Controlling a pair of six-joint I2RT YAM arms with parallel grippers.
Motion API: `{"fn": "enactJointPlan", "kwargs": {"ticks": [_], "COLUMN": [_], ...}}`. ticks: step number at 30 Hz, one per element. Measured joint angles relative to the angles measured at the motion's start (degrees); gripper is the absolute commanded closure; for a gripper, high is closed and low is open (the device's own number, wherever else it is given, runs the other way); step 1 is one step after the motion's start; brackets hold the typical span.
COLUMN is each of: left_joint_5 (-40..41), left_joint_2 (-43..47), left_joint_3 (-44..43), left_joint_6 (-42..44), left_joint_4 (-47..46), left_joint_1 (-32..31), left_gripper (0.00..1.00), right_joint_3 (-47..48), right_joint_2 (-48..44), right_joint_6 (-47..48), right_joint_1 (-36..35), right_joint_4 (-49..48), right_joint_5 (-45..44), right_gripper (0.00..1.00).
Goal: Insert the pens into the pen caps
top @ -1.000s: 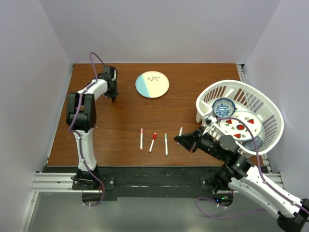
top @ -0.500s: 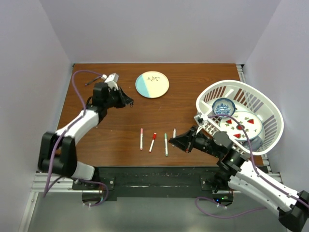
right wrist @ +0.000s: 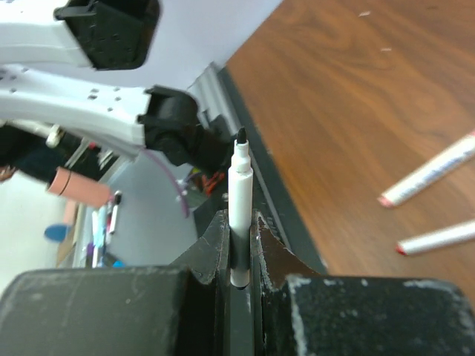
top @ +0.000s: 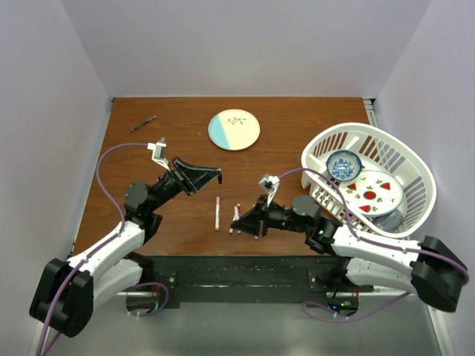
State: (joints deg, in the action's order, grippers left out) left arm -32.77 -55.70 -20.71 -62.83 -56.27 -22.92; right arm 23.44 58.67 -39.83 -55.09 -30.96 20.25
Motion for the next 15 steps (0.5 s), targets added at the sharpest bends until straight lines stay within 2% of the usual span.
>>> {"fn": "enactJointPlan", "kwargs": {"ticks": [7, 15], "left_joint_5": [0.0, 0.13], "left_joint_2": [5.05, 6.75], "left_joint_3": [2.1, 5.18], "left_joint_6": [-3.54, -5.66], "left_joint_4": [-3.89, -4.31], "left_joint_1": [-0.15, -0.15], "left_gripper": [1.0, 1.0], "right_joint_3": [3.41, 6.49], "right_joint_2": [7.56, 11.02], "right_joint_6": [-0.5, -0.22], "right_joint_1": [-2.64, -4.13], "right_joint_4": [-7.21, -9.03], "right_joint_5": [-1.22, -2.34], "right_gripper": [1.0, 1.0]}}
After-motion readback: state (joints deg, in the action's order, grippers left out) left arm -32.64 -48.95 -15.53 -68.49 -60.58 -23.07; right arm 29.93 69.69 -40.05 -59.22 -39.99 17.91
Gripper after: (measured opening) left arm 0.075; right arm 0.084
